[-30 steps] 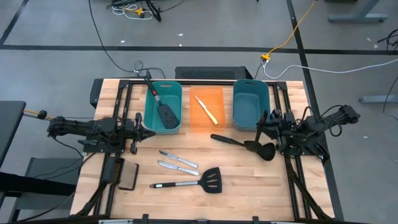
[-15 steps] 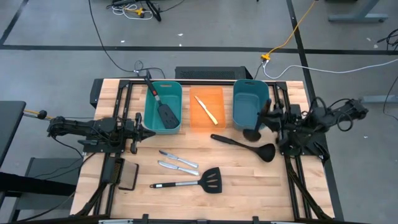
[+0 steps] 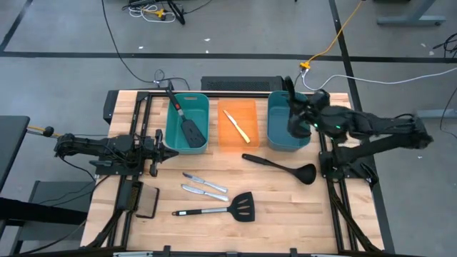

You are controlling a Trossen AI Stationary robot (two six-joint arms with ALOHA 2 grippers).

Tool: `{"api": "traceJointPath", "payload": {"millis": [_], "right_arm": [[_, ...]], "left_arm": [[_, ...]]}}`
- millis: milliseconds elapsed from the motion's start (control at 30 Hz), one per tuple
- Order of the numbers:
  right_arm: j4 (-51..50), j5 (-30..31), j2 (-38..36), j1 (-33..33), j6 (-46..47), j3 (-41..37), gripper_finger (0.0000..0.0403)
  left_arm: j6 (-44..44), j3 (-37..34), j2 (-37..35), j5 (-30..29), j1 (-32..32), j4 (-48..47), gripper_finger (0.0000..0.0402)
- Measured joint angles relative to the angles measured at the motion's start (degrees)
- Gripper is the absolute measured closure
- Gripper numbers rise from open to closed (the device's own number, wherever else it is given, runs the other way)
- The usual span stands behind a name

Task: Pick & Place Kitchen Items
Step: Put the bottom black serving spoon into the blue bin

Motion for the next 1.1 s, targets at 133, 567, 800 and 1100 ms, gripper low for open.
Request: {"api": "traceJointPath", "payload": {"millis": [133,567,800,1100], "right_arm": [[0.0,-4.5,2.6,-7.8,4.0,-1.9,0.0348],[1.8,-11.6,17.7,-23.2,2.3,-3.8,0.0348],[4.0,-12.1,24.9,-25.8,4.3,-3.8,0.0348],[4.0,-11.8,31.6,-27.4,8.8,-3.8,0.0348]], "left_arm": [[0.0,0.0,0.0,0.0,0.0,0.0,0.0389],[0.4,0.0,0.0,0.0,0.0,0.0,0.0389],[0.4,0.0,0.0,0.0,0.0,-0.1,0.0389],[0.7,0.0,0.0,0.0,0.0,-0.2,0.0389]]}}
